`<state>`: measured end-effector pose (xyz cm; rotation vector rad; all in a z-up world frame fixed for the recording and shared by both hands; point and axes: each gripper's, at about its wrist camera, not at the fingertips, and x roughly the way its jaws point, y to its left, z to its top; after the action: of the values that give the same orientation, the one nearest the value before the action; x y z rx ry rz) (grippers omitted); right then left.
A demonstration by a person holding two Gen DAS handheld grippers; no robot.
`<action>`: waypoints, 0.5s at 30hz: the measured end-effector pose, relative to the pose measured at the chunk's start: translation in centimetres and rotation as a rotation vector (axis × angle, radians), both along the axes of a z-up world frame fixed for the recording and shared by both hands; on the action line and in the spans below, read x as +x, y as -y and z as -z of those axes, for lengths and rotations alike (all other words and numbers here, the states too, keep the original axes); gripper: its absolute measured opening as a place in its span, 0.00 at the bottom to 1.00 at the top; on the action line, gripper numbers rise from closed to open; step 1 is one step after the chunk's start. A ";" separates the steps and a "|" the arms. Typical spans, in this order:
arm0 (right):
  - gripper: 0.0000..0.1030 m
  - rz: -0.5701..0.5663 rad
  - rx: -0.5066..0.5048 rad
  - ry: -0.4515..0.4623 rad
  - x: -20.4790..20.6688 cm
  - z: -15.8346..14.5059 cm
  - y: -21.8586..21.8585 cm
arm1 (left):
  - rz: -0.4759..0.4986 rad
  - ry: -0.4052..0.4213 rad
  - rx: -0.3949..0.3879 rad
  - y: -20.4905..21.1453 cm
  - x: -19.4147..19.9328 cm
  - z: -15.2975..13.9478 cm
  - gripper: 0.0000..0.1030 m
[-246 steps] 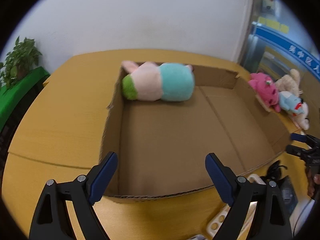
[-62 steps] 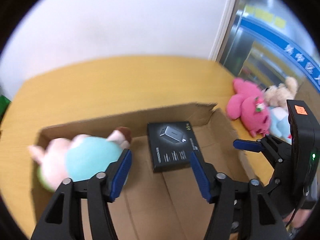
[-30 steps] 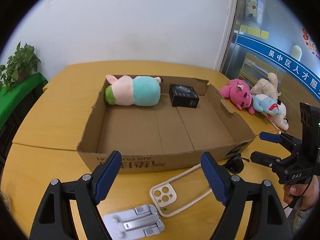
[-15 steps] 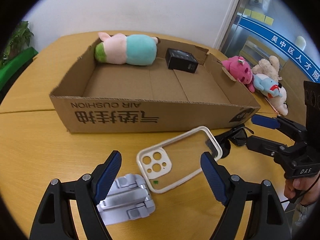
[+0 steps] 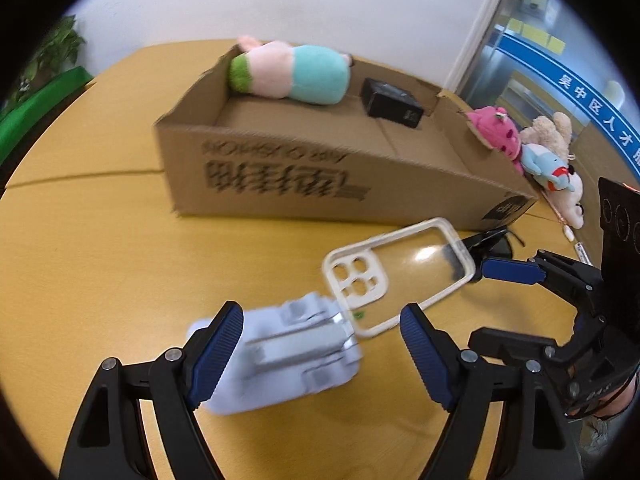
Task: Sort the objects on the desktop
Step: 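Close the right gripper around the white phone stand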
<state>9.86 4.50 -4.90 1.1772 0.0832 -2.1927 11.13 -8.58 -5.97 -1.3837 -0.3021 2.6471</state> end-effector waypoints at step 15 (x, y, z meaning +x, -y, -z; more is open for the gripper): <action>0.57 -0.092 -0.038 0.124 0.0 5.0 8.9 | -0.124 0.079 0.066 5.5 2.0 3.8 0.65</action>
<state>9.82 -4.42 -9.91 1.2600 0.0421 -2.0285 13.14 -14.12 -9.75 -1.4966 -0.4955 2.6566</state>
